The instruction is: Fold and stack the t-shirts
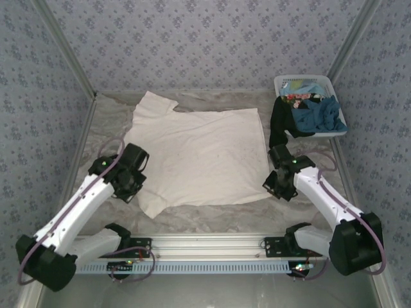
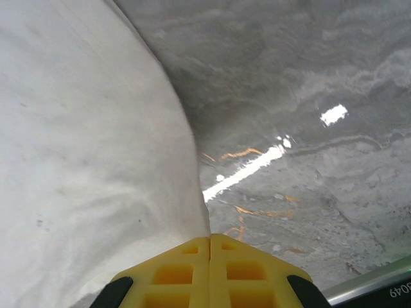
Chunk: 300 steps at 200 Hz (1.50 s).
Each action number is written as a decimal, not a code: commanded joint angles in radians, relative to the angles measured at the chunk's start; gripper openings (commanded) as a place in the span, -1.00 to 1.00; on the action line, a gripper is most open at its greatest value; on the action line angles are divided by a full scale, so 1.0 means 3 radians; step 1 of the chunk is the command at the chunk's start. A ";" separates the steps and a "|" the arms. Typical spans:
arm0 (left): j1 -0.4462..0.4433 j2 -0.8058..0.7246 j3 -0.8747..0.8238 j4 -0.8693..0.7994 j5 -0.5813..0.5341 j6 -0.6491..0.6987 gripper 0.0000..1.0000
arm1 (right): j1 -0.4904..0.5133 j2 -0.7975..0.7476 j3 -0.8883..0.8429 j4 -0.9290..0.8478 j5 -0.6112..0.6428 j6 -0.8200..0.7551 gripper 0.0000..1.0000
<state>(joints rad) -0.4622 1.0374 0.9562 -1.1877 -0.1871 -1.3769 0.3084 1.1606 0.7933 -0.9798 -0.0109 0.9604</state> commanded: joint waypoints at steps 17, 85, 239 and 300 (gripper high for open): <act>0.0270 0.0305 0.0405 0.0285 -0.0004 0.0566 -1.00 | -0.0156 0.0237 0.0382 -0.0076 0.0062 -0.0127 -1.00; 0.0778 0.0765 0.0793 0.0504 0.0072 0.1152 -1.00 | -0.0392 0.0824 0.0907 0.0090 0.0009 -0.0238 -1.00; 0.1254 0.1324 0.1054 0.0887 0.0034 0.1768 -1.00 | -0.0528 0.1882 0.1647 0.0395 0.0014 -0.0347 -1.00; 0.1313 0.1631 0.1153 0.1041 0.0097 0.1928 -1.00 | -0.0514 0.2072 0.1788 0.0411 0.0096 -0.0406 -1.00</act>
<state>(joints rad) -0.0784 1.4971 1.2663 -0.9039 -0.1650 -0.8436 0.1566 1.7576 1.2907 -0.8448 -0.0189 0.8616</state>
